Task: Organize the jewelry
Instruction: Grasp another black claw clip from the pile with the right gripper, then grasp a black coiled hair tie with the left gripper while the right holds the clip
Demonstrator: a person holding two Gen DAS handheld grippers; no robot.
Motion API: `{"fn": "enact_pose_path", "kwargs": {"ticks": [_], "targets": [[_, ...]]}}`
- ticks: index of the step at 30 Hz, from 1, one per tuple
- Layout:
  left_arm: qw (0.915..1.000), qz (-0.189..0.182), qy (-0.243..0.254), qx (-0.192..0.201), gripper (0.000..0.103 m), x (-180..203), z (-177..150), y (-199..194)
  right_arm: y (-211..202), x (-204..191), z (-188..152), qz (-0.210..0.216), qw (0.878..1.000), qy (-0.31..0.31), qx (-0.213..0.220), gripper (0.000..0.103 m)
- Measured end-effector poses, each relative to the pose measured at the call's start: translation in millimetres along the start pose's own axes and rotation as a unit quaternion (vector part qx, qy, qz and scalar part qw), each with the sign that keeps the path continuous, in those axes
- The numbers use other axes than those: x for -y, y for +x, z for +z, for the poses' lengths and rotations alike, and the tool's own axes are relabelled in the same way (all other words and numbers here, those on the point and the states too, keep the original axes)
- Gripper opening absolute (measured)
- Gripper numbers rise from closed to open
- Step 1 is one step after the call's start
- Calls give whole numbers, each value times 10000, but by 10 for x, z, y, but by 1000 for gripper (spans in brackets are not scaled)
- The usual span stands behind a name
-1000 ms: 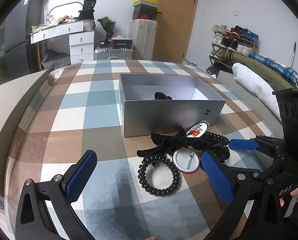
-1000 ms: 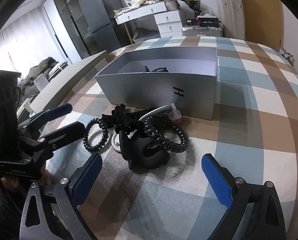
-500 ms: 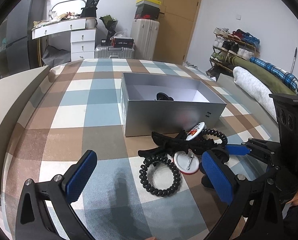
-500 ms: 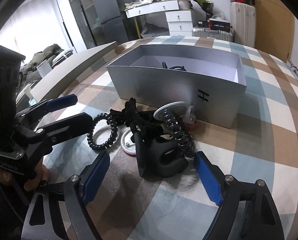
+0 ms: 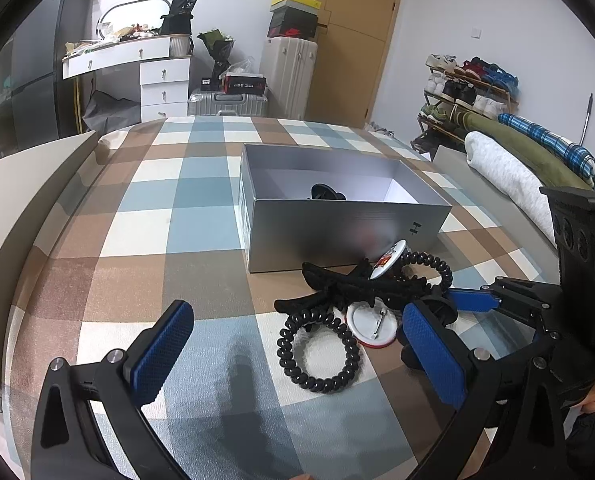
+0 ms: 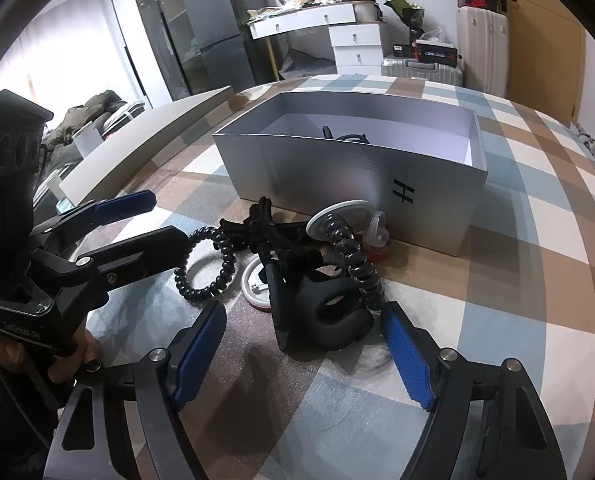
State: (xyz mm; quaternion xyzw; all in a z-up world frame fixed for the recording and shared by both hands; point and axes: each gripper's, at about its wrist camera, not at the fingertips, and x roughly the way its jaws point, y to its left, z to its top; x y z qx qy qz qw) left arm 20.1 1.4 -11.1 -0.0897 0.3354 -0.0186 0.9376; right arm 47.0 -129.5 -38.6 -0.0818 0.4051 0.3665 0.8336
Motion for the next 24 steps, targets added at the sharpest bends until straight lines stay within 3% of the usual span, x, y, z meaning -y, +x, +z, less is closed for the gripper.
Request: {"fn": "enact_pose_path", "kwargs": {"ticks": [5, 7, 11, 19, 24], "targets": [[10000, -3, -5, -5, 102, 0, 0, 0, 0, 5, 0, -20, 10000, 16, 29, 63], [10000, -4, -5, -4, 102, 1, 1, 0, -6, 9, -4, -15, 10000, 16, 45, 51], [10000, -6, -5, -13, 102, 2, -1, 2, -66, -13, -14, -25, 9998, -22, 205, 50], [10000, -6, 28, -53, 102, 21, -12, 12, -404, 17, -17, -1, 9954, 14, 958, 50], [9997, 46, 103, -200, 102, 50, -14, 37, -420, 112, 1, 116, 9938, 220, 1086, 50]]}}
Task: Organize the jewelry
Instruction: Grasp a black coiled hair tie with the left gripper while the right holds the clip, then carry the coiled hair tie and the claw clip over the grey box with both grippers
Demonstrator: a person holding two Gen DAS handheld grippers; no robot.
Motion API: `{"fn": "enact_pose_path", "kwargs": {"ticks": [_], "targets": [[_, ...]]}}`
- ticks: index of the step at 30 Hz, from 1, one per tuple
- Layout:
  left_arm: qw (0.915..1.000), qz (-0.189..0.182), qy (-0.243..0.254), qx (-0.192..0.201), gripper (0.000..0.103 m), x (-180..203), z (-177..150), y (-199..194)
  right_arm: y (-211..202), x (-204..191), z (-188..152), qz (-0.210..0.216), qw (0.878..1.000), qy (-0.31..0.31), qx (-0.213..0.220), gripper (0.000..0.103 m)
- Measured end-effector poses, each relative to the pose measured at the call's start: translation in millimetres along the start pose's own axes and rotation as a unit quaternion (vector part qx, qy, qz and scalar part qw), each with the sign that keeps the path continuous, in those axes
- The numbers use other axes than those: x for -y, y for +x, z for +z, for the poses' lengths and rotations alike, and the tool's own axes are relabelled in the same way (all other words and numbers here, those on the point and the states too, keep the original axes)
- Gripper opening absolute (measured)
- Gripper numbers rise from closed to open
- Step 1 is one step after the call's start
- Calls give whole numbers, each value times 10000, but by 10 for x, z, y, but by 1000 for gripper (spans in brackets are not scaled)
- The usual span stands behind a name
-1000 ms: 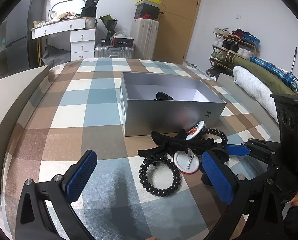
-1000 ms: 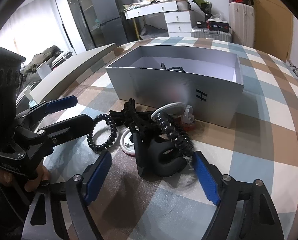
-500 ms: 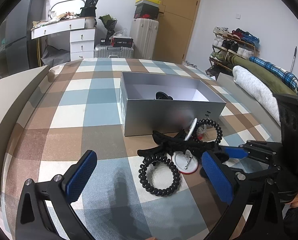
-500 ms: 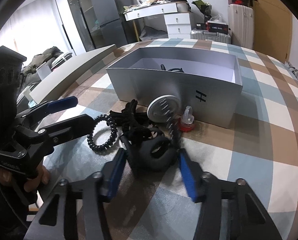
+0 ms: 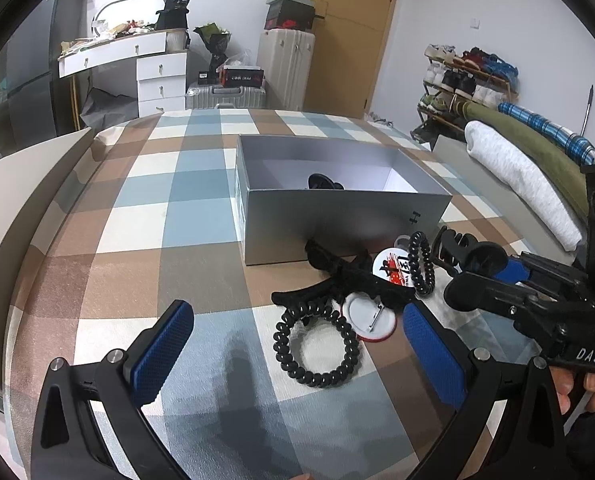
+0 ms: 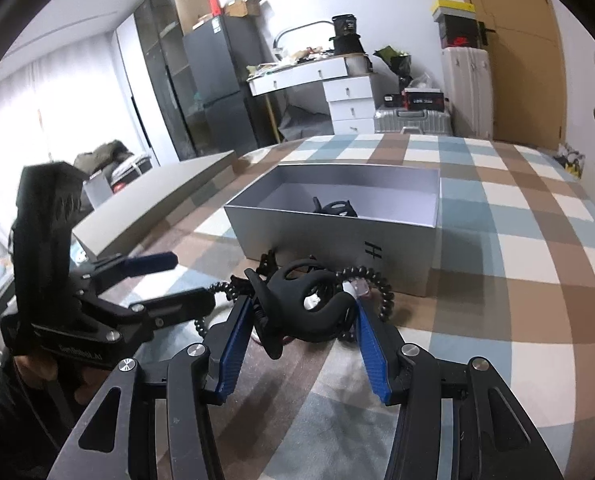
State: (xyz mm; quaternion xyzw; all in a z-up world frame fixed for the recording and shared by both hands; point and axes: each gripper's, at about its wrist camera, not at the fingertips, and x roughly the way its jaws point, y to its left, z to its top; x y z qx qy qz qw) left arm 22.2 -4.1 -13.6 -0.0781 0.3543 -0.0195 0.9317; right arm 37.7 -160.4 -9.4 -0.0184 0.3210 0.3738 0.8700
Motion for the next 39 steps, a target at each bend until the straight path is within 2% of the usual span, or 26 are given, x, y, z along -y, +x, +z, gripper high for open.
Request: {"fn": "enact_pose_path", "kwargs": {"ticks": [7, 12, 14, 19, 23, 25, 29, 31, 39], "targets": [[9977, 172, 402, -515, 102, 109, -3, 38, 0, 39, -11, 15, 10000, 49, -24, 50], [9983, -6, 268, -526, 101, 45, -12, 36, -3, 16, -21, -8, 10000, -3, -17, 50], [9984, -68, 197, -520, 97, 15, -6, 39, -12, 18, -19, 12, 10000, 7, -4, 50], [9981, -201, -65, -576, 71, -73, 1, 60, -41, 18, -25, 17, 10000, 16, 30, 50], [9974, -175, -99, -697, 52, -85, -22, 101, -40, 18, -24, 10, 10000, 19, 35, 50], [9969, -166, -98, -759, 39, -81, -23, 121, -44, 15, -24, 14, 10000, 16, 36, 50], [9966, -85, -25, -814, 24, -60, -39, 129, -49, 12, -23, 20, 10000, 18, 41, 50], [9964, -118, -19, -836, 6, -62, -46, 131, -53, 12, -22, 26, 10000, 24, 44, 50], [9982, -220, -88, -547, 5, -95, 2, 33, -50, 6, -28, 21, 10000, 26, 59, 50]]}}
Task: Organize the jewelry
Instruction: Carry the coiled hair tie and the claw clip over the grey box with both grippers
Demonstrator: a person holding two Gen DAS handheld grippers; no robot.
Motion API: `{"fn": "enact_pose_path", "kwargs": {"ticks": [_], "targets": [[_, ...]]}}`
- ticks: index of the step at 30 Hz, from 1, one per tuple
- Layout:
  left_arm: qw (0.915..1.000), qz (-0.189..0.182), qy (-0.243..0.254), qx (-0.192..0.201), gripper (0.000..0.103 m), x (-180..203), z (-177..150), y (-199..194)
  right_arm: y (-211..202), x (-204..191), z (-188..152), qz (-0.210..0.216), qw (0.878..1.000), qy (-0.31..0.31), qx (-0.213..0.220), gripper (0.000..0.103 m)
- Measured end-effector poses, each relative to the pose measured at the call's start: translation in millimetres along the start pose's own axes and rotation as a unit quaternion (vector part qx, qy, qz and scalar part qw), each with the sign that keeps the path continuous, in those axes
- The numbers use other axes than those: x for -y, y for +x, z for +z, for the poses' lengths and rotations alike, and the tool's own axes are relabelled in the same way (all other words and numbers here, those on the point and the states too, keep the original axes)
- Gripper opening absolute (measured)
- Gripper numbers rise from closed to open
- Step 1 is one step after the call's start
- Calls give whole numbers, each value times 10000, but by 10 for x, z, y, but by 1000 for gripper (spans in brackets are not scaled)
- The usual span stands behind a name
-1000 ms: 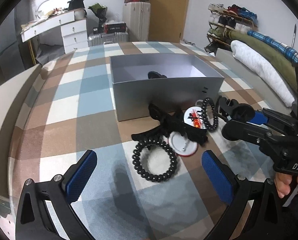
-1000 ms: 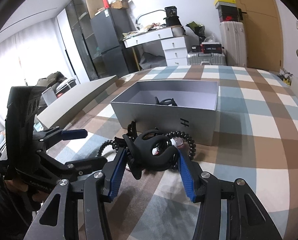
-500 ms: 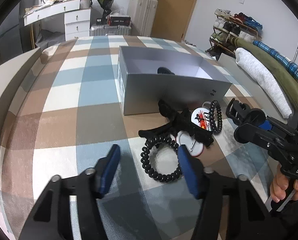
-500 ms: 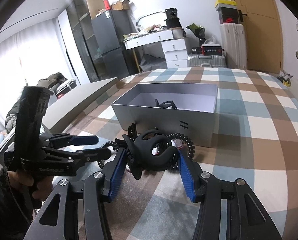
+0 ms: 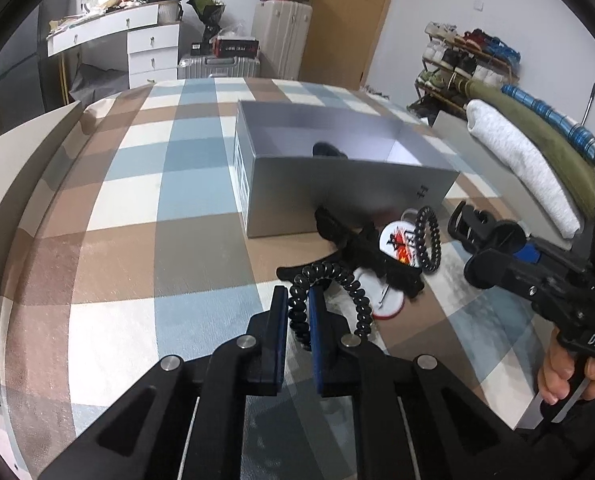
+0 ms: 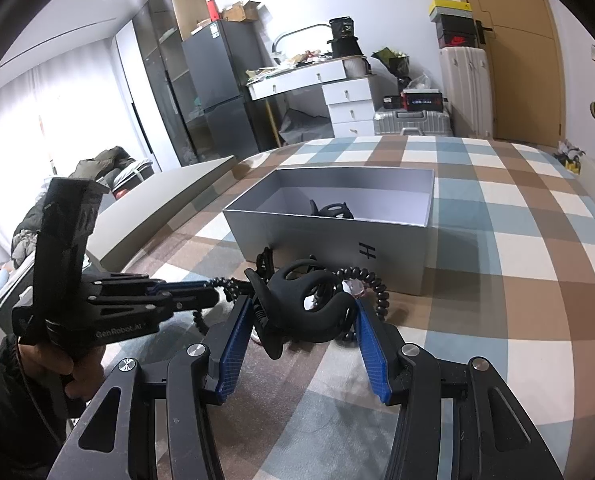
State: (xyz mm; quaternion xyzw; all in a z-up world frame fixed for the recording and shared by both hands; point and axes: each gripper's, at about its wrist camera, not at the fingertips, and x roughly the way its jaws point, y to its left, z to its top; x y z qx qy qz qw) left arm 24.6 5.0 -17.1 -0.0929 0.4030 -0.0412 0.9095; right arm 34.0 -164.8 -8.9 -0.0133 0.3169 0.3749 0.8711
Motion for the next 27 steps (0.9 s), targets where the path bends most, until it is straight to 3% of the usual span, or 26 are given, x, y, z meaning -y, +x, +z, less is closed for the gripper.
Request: {"fn": "enact_pose_path", "kwargs": {"ticks": [12, 27], "targets": [[9975, -206, 34, 669, 5, 44, 75, -211, -12, 11, -3, -2, 10000, 25, 87, 50], [9917, -80, 131, 1279, 5, 135, 284, -323, -107, 173, 181, 39, 9988, 305, 387, 50]]}}
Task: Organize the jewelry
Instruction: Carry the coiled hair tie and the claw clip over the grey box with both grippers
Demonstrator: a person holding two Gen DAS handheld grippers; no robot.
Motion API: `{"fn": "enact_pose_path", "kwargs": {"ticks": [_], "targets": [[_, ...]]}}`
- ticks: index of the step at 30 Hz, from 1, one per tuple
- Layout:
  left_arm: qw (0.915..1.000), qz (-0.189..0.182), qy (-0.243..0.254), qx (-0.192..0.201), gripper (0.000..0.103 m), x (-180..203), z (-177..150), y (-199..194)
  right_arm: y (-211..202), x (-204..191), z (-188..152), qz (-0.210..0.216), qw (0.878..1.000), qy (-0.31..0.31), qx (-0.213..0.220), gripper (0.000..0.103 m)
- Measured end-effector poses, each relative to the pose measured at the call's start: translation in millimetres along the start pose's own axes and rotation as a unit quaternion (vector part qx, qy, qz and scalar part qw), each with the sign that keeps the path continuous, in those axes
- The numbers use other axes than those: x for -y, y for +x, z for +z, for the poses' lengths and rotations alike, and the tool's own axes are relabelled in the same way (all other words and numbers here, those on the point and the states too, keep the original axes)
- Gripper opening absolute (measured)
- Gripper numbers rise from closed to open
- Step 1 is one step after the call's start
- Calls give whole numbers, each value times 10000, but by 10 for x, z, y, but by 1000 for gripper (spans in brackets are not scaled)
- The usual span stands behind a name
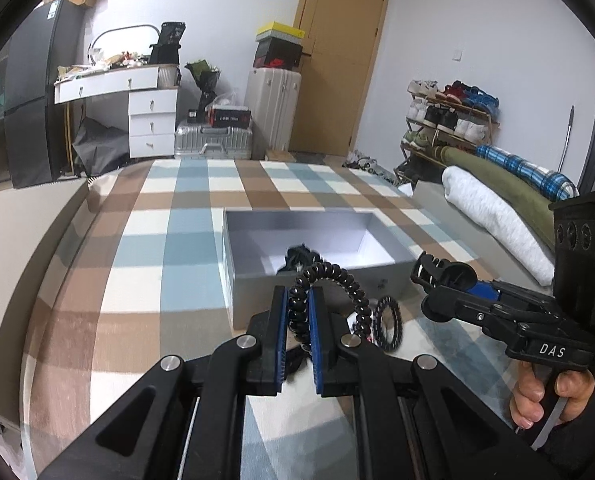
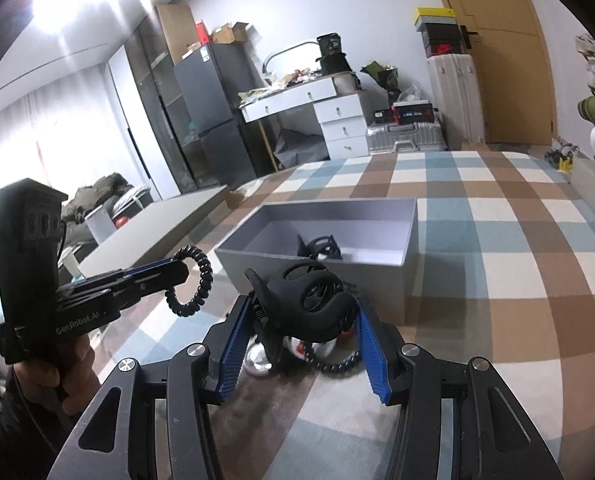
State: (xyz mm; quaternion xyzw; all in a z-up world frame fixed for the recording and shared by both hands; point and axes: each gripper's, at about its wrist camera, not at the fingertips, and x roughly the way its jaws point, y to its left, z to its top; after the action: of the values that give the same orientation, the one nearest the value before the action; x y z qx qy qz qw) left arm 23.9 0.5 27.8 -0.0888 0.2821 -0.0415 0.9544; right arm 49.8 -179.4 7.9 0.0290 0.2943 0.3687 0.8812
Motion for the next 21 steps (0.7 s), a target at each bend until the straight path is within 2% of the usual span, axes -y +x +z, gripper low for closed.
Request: {"fn": "enact_pose_path", "kwargs": {"ticks": [8, 21], "targets": [[9998, -34, -169, 56, 5, -26, 194, 134, -17, 79, 159, 113, 9998, 167, 78, 50], [9993, 245, -272, 73, 5, -93, 349, 307, 120, 187, 403, 302, 9982, 500, 153, 51]]}}
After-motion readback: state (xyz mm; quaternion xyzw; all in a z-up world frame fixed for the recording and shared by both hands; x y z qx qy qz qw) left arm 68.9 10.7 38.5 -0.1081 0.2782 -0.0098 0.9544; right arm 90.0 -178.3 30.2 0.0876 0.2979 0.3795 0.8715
